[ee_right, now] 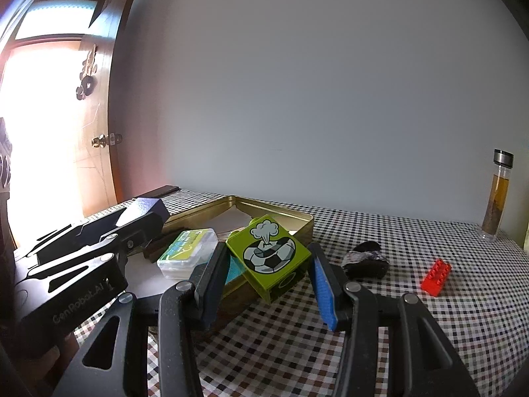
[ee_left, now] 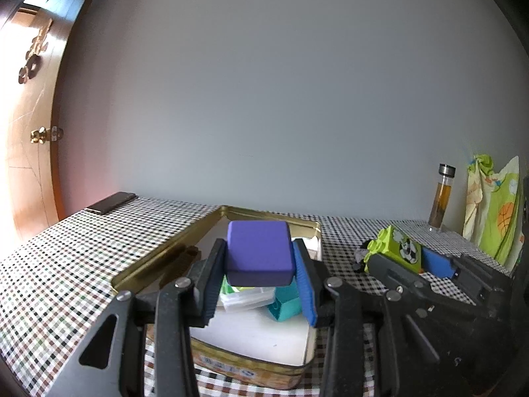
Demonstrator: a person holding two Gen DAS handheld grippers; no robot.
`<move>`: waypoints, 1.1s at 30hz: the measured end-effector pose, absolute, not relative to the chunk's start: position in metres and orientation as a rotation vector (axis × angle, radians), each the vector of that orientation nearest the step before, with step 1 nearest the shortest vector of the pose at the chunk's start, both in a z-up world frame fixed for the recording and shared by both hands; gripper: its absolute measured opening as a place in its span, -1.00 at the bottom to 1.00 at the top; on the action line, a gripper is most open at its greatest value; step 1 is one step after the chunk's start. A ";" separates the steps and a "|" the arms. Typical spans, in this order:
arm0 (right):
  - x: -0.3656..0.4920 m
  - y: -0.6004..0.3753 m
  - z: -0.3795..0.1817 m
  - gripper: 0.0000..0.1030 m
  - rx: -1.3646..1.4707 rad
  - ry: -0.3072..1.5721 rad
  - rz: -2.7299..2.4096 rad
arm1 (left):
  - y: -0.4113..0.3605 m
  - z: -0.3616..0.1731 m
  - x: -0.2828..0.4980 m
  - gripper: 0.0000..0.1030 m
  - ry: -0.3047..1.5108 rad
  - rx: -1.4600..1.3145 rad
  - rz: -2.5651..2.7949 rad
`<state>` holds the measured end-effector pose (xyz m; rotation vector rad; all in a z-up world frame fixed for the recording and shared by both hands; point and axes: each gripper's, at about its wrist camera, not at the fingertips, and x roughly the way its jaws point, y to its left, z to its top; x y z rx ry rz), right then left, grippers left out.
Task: Organize rigid objects
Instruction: 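Carry the purple block and lime brick over the gold tin with both tools, then lower the block and brick into the tin and open both tools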
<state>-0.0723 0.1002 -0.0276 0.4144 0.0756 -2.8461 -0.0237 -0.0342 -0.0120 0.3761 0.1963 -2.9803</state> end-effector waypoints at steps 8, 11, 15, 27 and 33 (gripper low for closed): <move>-0.076 0.093 -0.029 -0.01 0.433 0.071 -2.827 | -0.053 -0.013 -0.019 -0.24 0.251 0.381 -2.963; -0.078 0.088 -0.029 -0.01 0.444 0.083 -2.815 | -0.059 -0.013 -0.019 -0.24 0.247 0.384 -2.947; -0.082 0.084 -0.030 -0.01 0.465 0.087 -2.795 | -0.070 -0.016 -0.023 -0.24 0.282 0.421 -2.932; -0.128 0.056 -0.041 -0.01 0.675 0.158 -2.716 | -0.098 -0.022 -0.066 -0.24 0.252 0.688 -2.909; -0.156 0.043 -0.039 -0.01 0.738 0.205 -2.703 | -0.105 -0.019 -0.088 -0.24 0.175 0.754 -2.882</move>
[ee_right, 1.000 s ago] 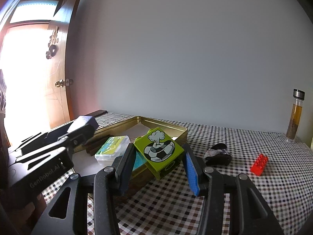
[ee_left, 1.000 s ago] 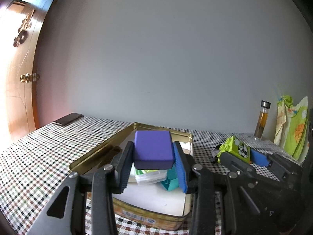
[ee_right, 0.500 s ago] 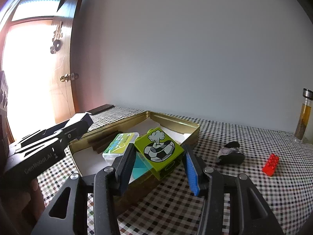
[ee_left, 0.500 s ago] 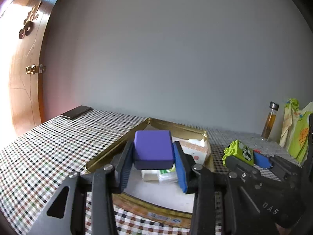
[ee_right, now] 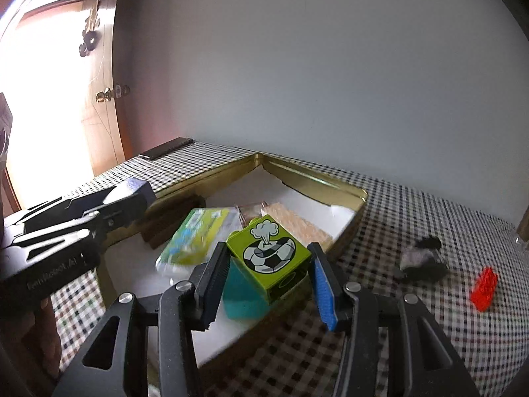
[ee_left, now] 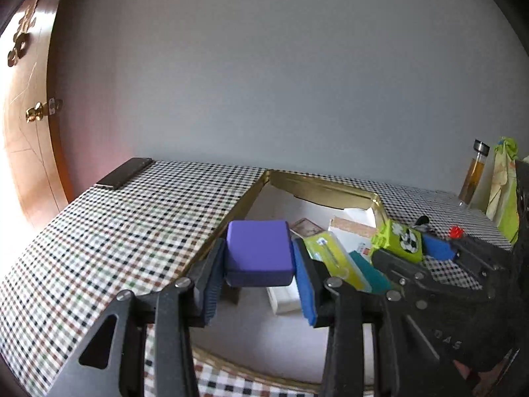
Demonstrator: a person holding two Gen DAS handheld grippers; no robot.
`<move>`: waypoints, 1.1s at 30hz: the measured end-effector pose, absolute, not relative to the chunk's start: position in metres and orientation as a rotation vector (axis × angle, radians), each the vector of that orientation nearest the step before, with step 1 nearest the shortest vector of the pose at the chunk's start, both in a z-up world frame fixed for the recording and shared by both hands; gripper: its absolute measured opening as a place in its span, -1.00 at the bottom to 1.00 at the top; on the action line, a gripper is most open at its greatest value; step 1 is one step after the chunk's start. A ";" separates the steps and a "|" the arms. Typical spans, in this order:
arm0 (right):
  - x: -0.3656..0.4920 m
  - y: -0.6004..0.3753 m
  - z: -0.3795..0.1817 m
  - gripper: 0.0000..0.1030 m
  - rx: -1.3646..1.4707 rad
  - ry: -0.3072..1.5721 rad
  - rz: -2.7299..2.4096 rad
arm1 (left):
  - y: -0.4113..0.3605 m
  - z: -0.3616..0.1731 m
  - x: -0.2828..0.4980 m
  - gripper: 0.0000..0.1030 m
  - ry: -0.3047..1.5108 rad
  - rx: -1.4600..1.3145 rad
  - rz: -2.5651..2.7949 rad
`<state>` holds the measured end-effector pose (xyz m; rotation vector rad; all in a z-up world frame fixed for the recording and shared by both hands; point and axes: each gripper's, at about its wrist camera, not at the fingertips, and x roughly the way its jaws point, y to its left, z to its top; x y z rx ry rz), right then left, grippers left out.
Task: Organize rigid objects
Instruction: 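Lower the block and brick into the tin and open both tools, then move the left tool to the slipper while the right tool approaches the red brick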
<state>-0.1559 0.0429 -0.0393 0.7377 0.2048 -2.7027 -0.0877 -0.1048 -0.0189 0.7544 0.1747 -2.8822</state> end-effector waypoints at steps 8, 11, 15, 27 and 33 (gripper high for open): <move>-0.175 0.035 -0.041 0.43 0.799 0.213 -2.666 | -0.110 -0.017 -0.097 0.52 0.128 0.756 -2.833; -0.169 0.049 -0.038 0.45 0.780 0.143 -2.670 | -0.108 -0.014 -0.091 0.80 0.164 0.715 -2.827; -0.160 0.079 -0.035 0.53 0.762 0.092 -2.706 | -0.093 -0.005 -0.088 0.92 0.188 0.673 -2.868; -0.161 0.228 -0.038 0.63 0.894 -0.118 -2.978 | 0.035 0.004 -0.123 0.99 -0.003 0.751 -3.055; -0.179 0.291 -0.043 0.63 1.045 -0.267 -3.072 | 0.090 -0.010 -0.169 0.99 -0.076 0.905 -3.049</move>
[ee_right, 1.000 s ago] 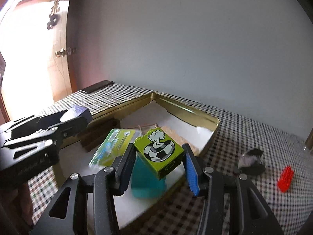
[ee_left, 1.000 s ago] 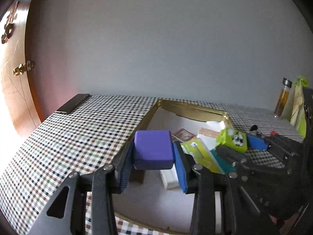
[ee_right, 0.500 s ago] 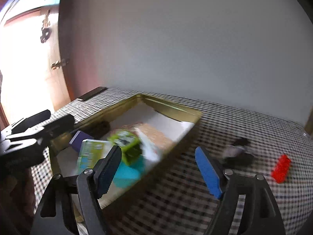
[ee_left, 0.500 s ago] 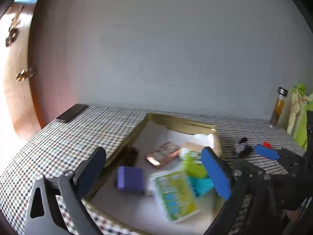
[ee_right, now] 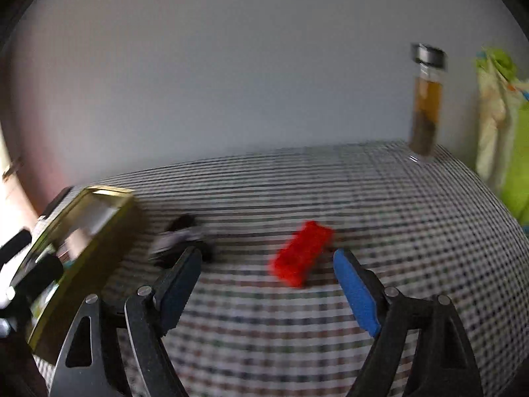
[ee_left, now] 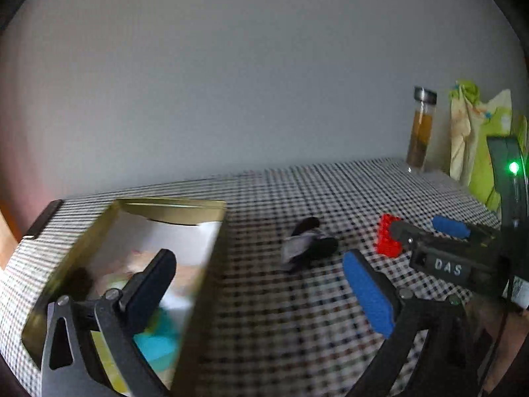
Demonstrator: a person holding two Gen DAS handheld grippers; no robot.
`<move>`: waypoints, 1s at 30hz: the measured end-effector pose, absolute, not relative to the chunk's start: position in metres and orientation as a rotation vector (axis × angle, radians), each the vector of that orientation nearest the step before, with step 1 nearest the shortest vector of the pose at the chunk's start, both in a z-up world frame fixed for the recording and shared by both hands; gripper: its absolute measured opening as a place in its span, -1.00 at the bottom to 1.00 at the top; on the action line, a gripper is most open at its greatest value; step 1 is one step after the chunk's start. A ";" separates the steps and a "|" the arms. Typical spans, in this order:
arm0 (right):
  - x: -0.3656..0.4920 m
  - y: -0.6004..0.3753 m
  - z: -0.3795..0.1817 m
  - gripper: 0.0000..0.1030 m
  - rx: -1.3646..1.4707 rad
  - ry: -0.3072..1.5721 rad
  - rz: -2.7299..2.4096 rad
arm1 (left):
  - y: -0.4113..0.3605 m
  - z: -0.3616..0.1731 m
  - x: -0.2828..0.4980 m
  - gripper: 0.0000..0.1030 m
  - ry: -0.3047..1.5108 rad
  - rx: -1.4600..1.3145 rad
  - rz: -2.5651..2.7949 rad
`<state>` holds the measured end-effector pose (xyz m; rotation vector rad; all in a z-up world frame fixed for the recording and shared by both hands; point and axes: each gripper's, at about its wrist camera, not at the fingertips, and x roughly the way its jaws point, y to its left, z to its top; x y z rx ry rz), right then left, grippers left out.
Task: Organize rigid objects
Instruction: 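Move the left tool to the slipper while the right tool approaches the red brick, then grasp the slipper with the left tool while the right tool grasps the red brick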
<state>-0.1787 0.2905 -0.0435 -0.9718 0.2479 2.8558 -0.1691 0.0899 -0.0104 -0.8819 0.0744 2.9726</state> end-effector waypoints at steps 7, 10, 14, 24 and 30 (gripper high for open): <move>-0.215 0.312 -0.059 0.63 -1.125 0.334 2.765 | 0.096 -0.021 -0.210 0.98 0.057 -0.934 3.033; -0.228 0.309 -0.064 0.63 -1.183 0.326 2.758 | 0.087 -0.024 -0.214 0.98 -0.014 -0.922 3.020; -0.243 0.306 -0.079 0.62 -1.267 0.280 2.704 | 0.088 -0.029 -0.221 0.98 -0.019 -0.927 3.008; -0.224 0.308 -0.077 -0.34 -1.257 0.138 2.702 | 0.107 -0.039 -0.229 0.98 0.005 -0.979 2.914; -0.211 0.327 -0.074 -0.34 -1.228 0.249 2.691 | 0.124 -0.060 -0.248 0.98 0.064 -1.116 2.831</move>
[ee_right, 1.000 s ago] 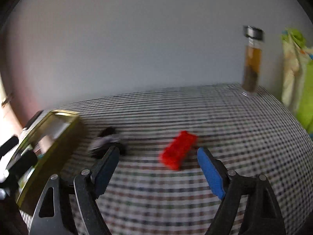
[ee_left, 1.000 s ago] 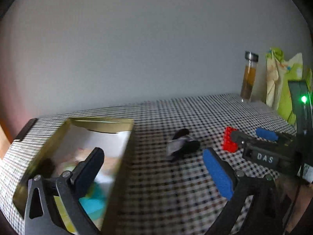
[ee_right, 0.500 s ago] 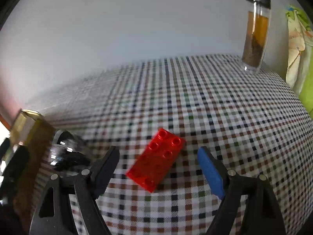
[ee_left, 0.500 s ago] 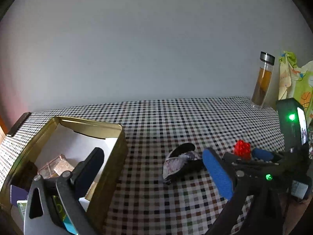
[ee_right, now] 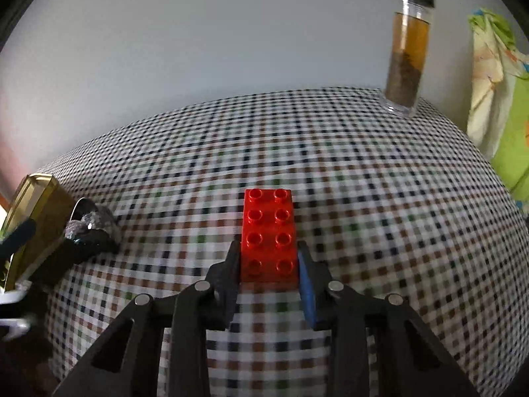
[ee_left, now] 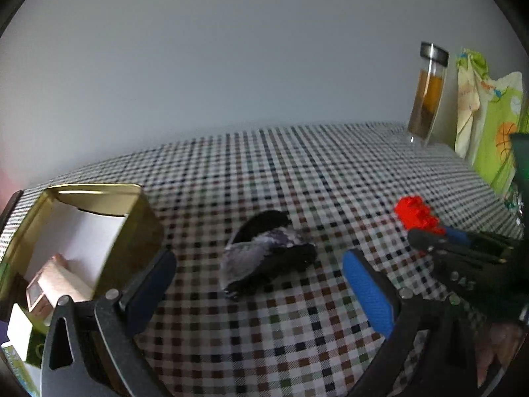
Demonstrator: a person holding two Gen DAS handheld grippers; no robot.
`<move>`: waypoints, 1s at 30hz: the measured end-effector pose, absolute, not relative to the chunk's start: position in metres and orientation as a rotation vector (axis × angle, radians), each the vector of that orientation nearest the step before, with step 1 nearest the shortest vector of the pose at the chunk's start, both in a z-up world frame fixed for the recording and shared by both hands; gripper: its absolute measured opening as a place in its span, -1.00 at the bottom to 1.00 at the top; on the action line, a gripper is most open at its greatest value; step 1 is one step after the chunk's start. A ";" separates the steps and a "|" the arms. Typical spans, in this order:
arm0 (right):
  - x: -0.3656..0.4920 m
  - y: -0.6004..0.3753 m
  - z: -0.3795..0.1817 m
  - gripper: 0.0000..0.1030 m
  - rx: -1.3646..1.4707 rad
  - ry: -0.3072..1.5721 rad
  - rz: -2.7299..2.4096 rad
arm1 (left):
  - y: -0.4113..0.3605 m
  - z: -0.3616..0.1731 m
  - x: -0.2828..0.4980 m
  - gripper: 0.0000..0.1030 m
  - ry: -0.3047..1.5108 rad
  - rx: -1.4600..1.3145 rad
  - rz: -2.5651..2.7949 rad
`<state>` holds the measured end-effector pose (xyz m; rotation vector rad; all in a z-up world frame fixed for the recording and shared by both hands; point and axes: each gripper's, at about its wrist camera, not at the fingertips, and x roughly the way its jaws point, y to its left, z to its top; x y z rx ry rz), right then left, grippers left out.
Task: Organize rigid objects
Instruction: 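Grasp the slipper with the left tool while the right tool grasps the red brick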
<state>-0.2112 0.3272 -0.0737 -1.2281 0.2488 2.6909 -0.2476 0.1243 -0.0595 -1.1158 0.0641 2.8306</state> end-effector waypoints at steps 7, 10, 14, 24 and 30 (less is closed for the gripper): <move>-0.208 0.328 -0.077 -0.34 -1.215 0.269 2.697 | 0.125 -0.070 -0.273 0.81 0.013 -1.236 2.763; -0.207 0.325 -0.073 -0.34 -1.208 0.266 2.704 | 0.125 -0.077 -0.276 0.55 0.000 -1.294 2.712; -0.209 0.321 -0.073 -0.33 -1.205 0.239 2.712 | 0.119 -0.077 -0.274 0.33 -0.040 -1.297 2.691; -0.202 0.315 -0.063 -0.33 -1.104 0.193 2.772 | 0.119 -0.060 -0.236 0.30 0.001 -1.150 2.769; -0.186 0.290 -0.054 -0.33 -1.018 0.143 2.852 | 0.120 -0.049 -0.203 0.30 0.049 -1.028 2.834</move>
